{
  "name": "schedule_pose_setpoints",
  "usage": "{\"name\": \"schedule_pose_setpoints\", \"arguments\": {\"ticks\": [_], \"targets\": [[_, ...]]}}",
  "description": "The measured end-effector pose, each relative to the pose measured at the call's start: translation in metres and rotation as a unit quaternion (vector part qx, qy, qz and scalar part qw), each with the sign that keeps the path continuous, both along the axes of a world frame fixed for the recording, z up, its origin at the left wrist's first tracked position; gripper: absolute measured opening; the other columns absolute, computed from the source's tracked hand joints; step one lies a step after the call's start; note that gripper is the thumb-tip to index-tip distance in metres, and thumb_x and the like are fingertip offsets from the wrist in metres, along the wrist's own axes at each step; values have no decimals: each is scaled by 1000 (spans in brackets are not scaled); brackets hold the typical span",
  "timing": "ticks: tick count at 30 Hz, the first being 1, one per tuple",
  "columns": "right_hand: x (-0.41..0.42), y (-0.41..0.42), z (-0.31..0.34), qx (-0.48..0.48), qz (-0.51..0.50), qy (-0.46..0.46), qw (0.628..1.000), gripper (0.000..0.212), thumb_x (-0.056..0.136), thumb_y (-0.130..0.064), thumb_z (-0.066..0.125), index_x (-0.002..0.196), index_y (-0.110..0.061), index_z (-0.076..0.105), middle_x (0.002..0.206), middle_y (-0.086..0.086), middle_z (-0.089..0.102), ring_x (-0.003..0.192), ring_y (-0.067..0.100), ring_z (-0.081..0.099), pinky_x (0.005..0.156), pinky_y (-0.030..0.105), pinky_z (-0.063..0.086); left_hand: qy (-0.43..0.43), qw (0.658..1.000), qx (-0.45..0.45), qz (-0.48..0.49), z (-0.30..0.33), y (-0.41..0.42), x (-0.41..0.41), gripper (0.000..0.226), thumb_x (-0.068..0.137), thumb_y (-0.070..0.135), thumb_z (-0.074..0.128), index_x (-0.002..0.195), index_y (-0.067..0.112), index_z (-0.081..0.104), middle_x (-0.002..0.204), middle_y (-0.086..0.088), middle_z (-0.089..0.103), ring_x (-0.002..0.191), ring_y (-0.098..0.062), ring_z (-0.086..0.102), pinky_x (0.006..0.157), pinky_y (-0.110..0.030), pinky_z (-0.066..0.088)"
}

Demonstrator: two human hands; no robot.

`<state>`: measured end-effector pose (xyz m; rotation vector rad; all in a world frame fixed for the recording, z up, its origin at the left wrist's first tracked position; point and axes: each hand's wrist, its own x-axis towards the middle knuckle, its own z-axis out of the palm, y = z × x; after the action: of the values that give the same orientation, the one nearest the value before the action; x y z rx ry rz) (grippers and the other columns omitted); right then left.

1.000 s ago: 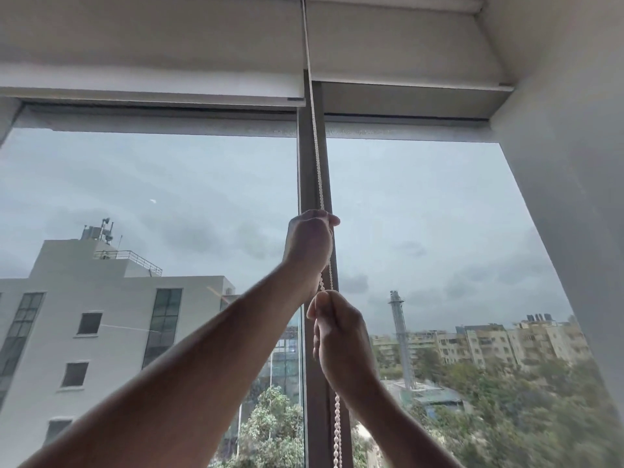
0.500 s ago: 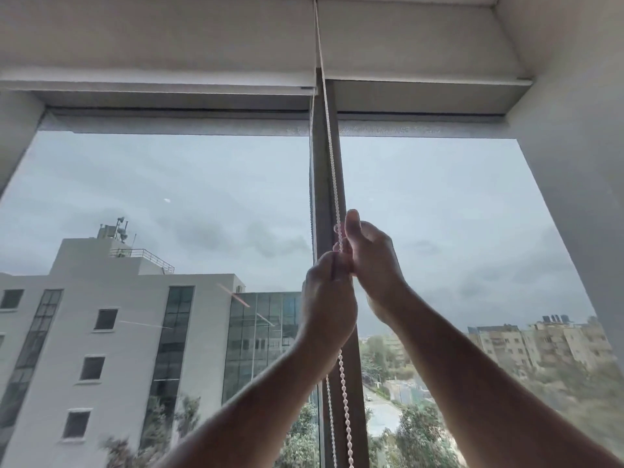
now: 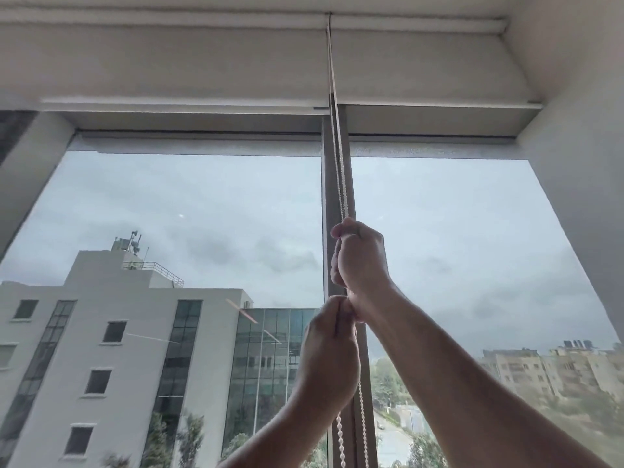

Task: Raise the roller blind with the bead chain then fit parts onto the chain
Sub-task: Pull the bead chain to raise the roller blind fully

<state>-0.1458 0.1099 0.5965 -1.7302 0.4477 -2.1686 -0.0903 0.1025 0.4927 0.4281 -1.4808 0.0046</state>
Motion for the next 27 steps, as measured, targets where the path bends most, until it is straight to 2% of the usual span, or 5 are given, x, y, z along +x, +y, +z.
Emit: {"name": "schedule_pose_setpoints", "arguments": {"ticks": [8, 14, 20, 22, 27], "targets": [[1, -14, -26, -49, -87, 18, 995, 46, 82, -11, 34, 62, -40, 63, 51, -11, 47, 50, 19, 41, 56, 34, 35, -27, 1000, -10, -1, -26, -14, 3, 40, 102, 22, 45, 63, 33, 52, 50, 11, 45, 48, -4, 34, 49, -25, 30], [-9, -11, -28, -70, -99, 2, 993, 40, 85, -9, 36, 60, -30, 60, 48, -8, 43, 53, 22, 39, 53, 36, 32, 46, 991, 93, -83, 3, -20, 18, 42, 92, 28, 38, 63, 19, 67, 59, -2, 65, 55, -17, 59, 52, -26, 46], [-16, -9, -44, -107, -117, 10, 987, 39, 95, -7, 40, 60, -19, 53, 44, -19, 50, 43, -1, 45, 43, 15, 34, 50, 987, 133, -74, 69, -14, 20, 47, 104, 39, 34, 103, 3, 64, 95, -24, 71, 79, -27, 67, 65, -36, 55], [-13, -13, -60, -125, -123, 22, 984, 43, 99, -8, 40, 60, -22, 51, 48, -26, 54, 47, -5, 51, 44, 9, 32, 39, 987, 133, -78, 90, -8, 15, 48, 104, 45, 33, 108, 7, 62, 94, -18, 71, 81, -25, 67, 62, -32, 54], [-10, -37, -100, -110, -127, 34, 985, 40, 97, -5, 43, 61, -23, 47, 46, -15, 43, 48, 5, 30, 49, 27, 24, 34, 971, 171, -165, 118, -1, -15, 36, 105, 29, 38, 94, 4, 60, 63, -7, 55, 46, -16, 57, 44, -26, 52]]}}
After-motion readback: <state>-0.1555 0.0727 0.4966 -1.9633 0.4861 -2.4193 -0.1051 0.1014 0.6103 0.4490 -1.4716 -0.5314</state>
